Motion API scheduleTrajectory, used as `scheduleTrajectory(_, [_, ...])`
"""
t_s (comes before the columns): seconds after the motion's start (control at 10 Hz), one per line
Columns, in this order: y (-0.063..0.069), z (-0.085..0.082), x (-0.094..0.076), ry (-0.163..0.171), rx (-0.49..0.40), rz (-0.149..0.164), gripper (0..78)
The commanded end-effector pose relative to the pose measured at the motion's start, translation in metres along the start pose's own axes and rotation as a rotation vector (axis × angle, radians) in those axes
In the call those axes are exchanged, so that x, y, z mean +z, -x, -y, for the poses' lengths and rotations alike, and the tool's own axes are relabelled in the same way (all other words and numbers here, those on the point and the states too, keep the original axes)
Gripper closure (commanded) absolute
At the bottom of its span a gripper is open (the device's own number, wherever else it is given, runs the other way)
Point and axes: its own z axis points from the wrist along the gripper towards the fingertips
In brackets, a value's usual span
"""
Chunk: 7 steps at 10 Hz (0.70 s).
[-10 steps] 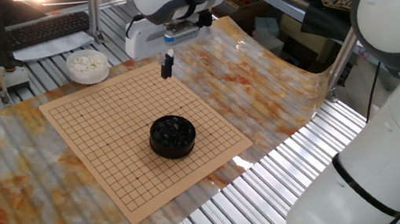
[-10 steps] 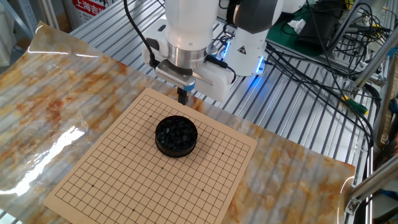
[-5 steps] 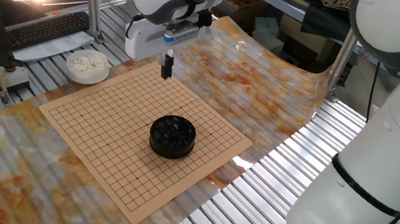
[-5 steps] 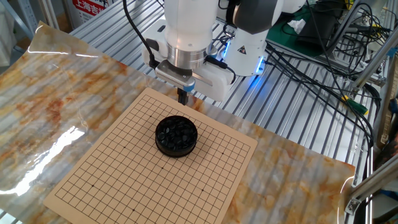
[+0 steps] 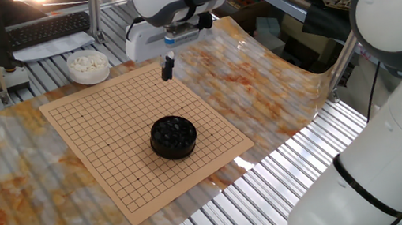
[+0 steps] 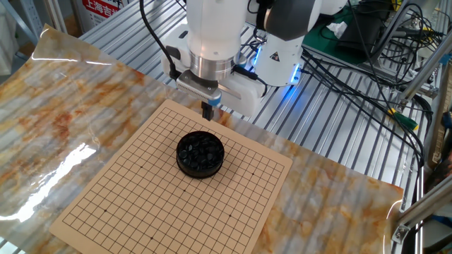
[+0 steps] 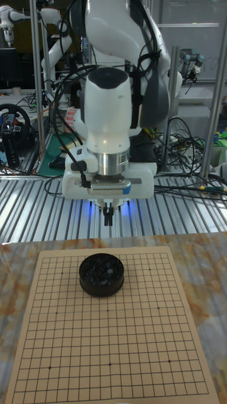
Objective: Play the first move as black on the 3-4 point in the upper right corner of the Go board
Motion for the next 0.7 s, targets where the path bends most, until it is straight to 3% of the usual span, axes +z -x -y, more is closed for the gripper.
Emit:
scheduleTrajectory(0.1, [0.0026, 0.0027, 0.0085, 0.001, -0.004, 0.006, 77.6])
scheduleTrajectory(0.7, [0.0053, 0.0086, 0.0160, 0.000, -0.013, 0.012, 77.6])
